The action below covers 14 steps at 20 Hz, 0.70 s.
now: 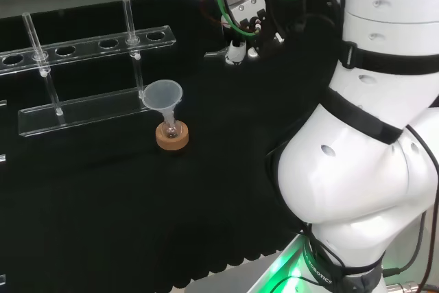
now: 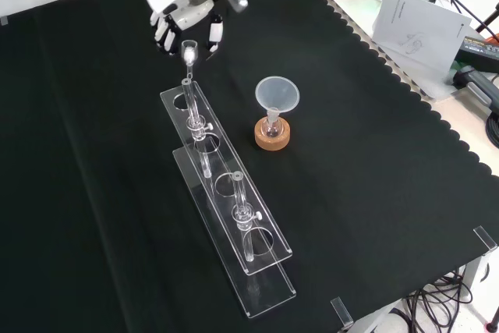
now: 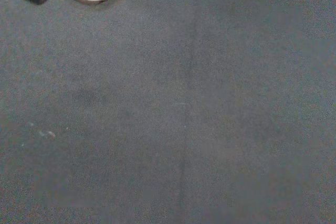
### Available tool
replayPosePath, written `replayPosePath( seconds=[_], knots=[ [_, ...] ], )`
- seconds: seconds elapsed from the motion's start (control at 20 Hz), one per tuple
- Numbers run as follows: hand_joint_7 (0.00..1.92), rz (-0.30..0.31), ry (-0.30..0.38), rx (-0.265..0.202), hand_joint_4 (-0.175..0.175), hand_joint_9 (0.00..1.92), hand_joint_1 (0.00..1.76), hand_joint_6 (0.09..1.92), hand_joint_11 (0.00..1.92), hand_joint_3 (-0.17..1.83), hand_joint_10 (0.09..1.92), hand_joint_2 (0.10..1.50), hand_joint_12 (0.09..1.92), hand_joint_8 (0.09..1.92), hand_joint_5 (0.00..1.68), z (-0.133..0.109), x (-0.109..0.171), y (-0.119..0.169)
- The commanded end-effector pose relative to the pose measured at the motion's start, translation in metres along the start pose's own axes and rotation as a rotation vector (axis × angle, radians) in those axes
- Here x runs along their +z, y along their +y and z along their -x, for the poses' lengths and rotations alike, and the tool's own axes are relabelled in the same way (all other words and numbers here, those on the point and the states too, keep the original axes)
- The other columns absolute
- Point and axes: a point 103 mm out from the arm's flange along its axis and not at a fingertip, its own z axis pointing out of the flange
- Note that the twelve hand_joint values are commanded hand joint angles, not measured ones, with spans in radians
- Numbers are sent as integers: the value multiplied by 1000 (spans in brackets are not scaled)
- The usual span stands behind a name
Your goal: Pour all the NaCl from the weighing funnel into the round-bottom flask.
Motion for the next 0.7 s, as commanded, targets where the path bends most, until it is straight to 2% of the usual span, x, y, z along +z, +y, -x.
replayPosePath(
  seconds=[0.05, 0.4, 0.7],
  knots=[
    [616, 7, -45, 45, 175, 912, 1087, 847, 690, 579, 436, 743, 1151, 684, 1155, -6, -13, -52],
    [615, 21, -75, 87, 175, 912, 1087, 847, 690, 576, 434, 745, 1148, 685, 1155, -25, -40, -103],
    [614, 13, -108, 104, 175, 912, 1086, 849, 691, 574, 432, 747, 1145, 685, 1153, -50, -56, -135]
  ],
)
